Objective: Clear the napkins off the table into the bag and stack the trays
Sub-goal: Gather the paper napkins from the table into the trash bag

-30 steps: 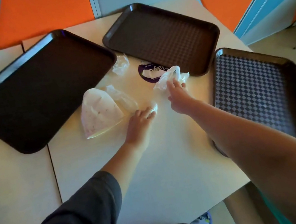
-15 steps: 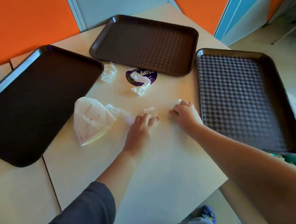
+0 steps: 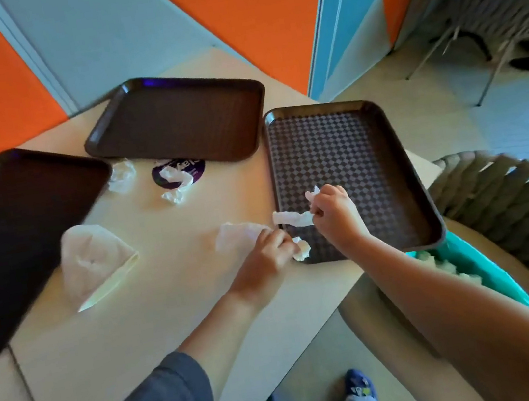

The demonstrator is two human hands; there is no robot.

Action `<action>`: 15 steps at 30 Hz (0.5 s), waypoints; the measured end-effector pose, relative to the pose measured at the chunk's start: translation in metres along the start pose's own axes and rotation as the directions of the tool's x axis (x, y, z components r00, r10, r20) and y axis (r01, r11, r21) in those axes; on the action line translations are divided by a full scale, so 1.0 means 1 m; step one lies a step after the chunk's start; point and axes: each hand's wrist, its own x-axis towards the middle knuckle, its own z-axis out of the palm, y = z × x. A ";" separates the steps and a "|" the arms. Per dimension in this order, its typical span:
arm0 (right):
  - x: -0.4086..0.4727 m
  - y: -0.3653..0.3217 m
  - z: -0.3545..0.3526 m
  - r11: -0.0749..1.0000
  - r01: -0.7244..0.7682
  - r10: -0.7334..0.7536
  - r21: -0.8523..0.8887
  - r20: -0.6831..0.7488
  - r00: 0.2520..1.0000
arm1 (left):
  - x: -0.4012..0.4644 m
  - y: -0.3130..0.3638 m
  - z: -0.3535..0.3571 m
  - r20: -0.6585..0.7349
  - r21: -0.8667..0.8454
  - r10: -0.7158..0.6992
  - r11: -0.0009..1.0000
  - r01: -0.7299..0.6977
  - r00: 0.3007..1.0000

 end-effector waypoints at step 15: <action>-0.082 0.181 -0.104 0.977 -0.202 0.196 -0.066 -0.080 0.977 | 0.092 0.155 0.102 0.183 -0.355 0.207 0.925 -0.132 0.961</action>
